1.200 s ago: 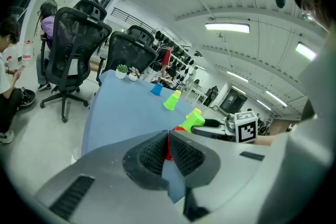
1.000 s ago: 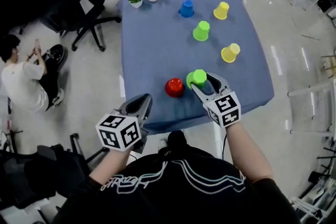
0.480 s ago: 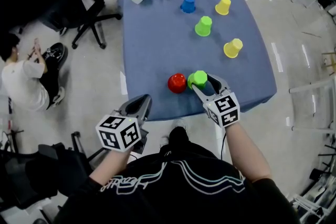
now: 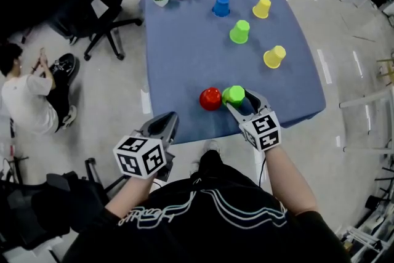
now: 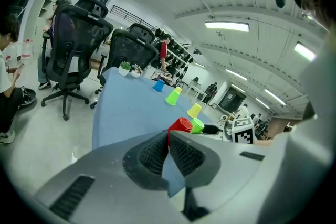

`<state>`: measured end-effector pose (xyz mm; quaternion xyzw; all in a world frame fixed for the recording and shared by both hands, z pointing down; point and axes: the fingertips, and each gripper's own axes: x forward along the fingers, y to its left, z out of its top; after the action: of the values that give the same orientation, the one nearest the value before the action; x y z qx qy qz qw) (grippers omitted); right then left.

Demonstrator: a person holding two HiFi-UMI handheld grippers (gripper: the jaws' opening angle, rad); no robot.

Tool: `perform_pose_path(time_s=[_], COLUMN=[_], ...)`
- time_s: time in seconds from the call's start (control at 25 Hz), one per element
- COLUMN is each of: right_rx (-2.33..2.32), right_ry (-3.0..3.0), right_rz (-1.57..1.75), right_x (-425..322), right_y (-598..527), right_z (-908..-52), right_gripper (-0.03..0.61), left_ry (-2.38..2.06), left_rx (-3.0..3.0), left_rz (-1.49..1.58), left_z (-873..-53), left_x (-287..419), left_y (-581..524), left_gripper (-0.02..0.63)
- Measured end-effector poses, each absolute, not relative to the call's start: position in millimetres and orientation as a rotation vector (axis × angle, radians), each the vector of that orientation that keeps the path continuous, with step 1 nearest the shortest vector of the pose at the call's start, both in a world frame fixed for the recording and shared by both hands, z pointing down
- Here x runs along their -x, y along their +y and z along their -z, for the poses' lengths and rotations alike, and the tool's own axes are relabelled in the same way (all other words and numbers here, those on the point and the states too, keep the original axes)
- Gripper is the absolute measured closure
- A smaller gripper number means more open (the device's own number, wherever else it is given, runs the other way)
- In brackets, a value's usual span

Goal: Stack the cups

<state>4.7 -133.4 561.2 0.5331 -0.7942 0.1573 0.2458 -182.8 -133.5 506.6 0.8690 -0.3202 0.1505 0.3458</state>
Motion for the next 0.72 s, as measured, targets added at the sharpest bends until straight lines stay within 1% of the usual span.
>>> perform_pose_path(time_s=[0.28, 0.72], right_rx=[-1.531, -1.650], right_ry=[-2.164, -2.218], right_rz=[-0.458, -0.432], right_x=[-7, -20], right_y=[-120, -98], right_z=[-554, -493], right_gripper=[0.284, 0.284], left_ry=[-0.799, -0.751], left_rx=[-2.279, -2.346], left_rz=[-0.376, -0.336], left_z=[-504, -476], left_x=[183, 173], left_y=[-131, -121], left_gripper=[0.584, 0.584])
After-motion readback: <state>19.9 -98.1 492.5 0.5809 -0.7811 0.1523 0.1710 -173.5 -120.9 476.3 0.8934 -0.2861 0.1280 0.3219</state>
